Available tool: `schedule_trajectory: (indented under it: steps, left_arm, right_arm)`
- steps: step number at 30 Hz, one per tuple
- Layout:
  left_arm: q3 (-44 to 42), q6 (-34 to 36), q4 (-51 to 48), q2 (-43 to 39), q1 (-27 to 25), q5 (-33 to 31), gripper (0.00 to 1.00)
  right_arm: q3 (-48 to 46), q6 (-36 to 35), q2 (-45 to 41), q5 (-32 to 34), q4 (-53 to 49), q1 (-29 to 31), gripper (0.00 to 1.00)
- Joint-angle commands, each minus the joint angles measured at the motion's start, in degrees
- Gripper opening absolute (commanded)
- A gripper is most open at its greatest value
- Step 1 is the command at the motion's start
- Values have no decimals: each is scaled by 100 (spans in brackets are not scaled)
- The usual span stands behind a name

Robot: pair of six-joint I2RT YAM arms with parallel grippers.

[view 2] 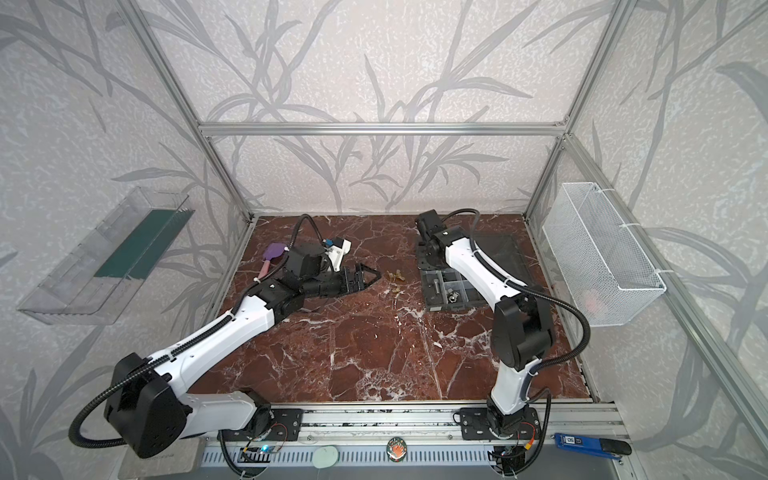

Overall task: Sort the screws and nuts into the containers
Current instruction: 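Carry the brass wing nut over the organizer compartment with the right gripper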

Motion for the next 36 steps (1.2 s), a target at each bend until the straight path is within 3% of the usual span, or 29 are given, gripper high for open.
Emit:
schedule_trajectory:
  steps: [1, 11, 19, 28, 32, 36]
  left_arm:
    - [304, 104, 168, 214, -151, -16, 99]
    - [787, 121, 231, 749, -669, 56, 99]
    - [839, 139, 133, 806, -724, -16, 99]
    - [840, 174, 35, 803, -724, -86, 99]
    - [829, 233, -30, 775, -723, -137, 99]
    - [799, 295, -124, 706, -660, -174, 99]
  right_arm:
    - [-550, -54, -452, 65, 16, -374, 8]
    - [-1814, -95, -810, -74, 560, -1280, 8]
    - [-1891, -145, -342, -256, 858, -1534, 10]
    - [-1656, -244, -22, -237, 804, -1564, 28]
    - [-1627, -303, -269, -353, 758, -1560, 40]
    - [-1496, -406, -854, -484, 664, -1324, 44]
